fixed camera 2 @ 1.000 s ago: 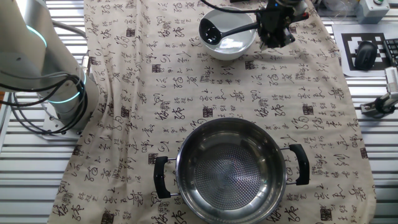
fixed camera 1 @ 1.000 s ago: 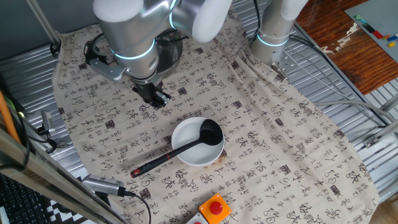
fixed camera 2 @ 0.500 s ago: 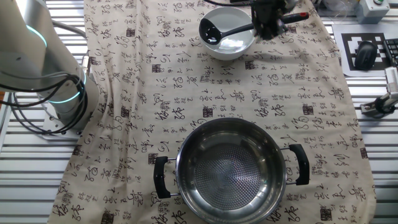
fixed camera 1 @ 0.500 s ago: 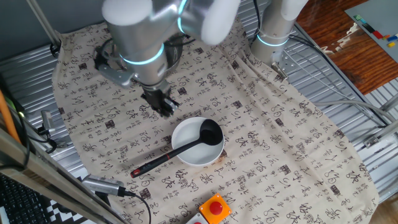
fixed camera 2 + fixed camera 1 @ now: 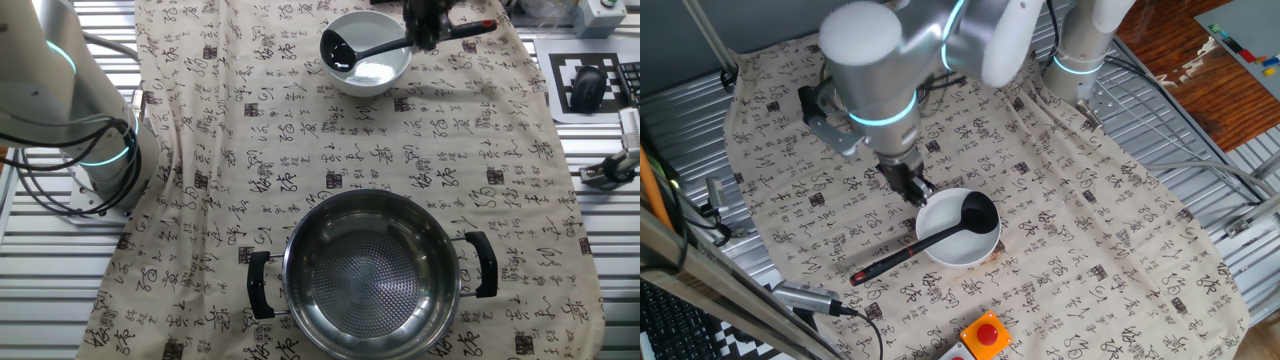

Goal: Scoop water with a large spoon from one bowl to another

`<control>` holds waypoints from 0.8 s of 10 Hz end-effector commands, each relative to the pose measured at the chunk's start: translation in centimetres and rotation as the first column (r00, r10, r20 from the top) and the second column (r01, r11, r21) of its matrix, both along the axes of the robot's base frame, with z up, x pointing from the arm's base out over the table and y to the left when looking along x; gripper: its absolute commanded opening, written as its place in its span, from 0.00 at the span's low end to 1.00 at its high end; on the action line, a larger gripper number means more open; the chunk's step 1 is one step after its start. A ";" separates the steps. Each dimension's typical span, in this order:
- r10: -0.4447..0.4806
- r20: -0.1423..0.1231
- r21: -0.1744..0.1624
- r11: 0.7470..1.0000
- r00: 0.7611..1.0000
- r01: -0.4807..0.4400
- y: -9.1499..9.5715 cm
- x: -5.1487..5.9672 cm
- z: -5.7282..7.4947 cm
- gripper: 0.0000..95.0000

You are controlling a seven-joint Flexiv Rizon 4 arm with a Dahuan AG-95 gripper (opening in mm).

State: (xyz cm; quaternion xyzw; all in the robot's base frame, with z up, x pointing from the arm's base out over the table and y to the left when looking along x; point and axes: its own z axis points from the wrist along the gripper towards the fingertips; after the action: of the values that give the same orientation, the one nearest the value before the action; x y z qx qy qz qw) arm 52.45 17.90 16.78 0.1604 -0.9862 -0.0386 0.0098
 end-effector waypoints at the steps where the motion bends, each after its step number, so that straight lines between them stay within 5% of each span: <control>1: 0.006 0.034 0.000 1.000 0.999 -0.006 0.1 -0.2 0.0 0.20; 4: 0.027 0.016 0.015 1.000 1.000 -0.027 0.1 -0.2 0.0 0.20; 5: 0.018 0.006 0.015 1.000 1.000 -0.018 0.1 -0.2 0.0 0.40; 8: 0.000 -0.017 0.018 1.000 1.000 0.000 2.3 0.2 -0.2 0.40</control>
State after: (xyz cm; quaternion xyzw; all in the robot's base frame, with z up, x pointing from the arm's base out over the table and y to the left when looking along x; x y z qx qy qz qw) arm 52.52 19.70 16.70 0.1732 -0.9833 -0.0538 0.0171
